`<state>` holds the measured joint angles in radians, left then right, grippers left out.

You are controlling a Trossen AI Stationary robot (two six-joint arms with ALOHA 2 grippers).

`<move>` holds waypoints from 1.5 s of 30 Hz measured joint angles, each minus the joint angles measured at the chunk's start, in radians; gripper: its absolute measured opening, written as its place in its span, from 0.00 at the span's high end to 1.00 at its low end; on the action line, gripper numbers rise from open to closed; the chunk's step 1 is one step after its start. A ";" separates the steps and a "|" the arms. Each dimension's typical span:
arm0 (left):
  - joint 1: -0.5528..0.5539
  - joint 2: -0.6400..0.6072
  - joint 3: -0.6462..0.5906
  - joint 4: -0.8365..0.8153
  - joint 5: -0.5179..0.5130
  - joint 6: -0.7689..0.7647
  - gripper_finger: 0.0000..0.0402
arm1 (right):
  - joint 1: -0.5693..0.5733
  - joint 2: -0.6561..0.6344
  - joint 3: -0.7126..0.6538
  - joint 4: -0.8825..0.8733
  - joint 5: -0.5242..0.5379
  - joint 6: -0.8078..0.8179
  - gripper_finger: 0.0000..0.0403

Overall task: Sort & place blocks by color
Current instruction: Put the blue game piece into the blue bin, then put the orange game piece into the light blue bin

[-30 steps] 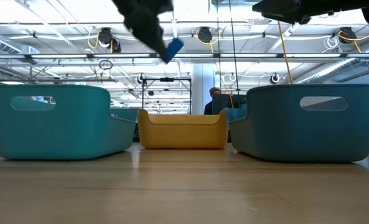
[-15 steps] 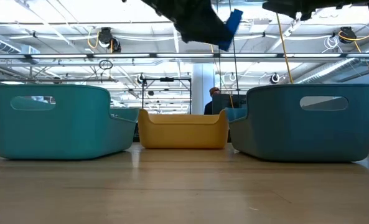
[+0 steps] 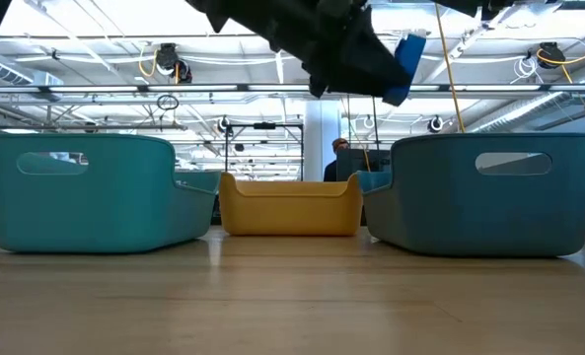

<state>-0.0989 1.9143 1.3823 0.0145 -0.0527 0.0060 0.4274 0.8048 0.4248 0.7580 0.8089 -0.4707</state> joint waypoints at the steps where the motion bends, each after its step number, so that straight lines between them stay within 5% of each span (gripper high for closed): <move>1: 0.000 0.000 0.000 0.015 -0.001 -0.015 0.63 | 0.000 0.000 0.000 0.001 0.000 -0.003 0.26; 19: -0.011 0.026 0.000 0.072 0.026 -0.165 0.46 | 0.000 -0.008 0.000 0.063 0.000 -0.086 0.26; 27: -0.048 -0.227 0.003 -0.300 -0.056 -0.204 0.53 | -0.001 -0.042 0.000 0.113 -0.002 -0.182 0.26; 37: -0.189 -0.436 0.002 -0.839 -0.137 -0.668 0.73 | -0.027 -0.066 0.000 0.125 -0.002 -0.177 0.26; 45: -0.379 -0.407 0.002 -0.930 -0.116 -1.035 0.80 | -0.057 -0.064 0.000 0.140 -0.002 -0.159 0.26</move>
<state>-0.4781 1.5077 1.3838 -0.9158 -0.1684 -1.0287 0.3707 0.7406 0.4252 0.8982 0.8066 -0.6301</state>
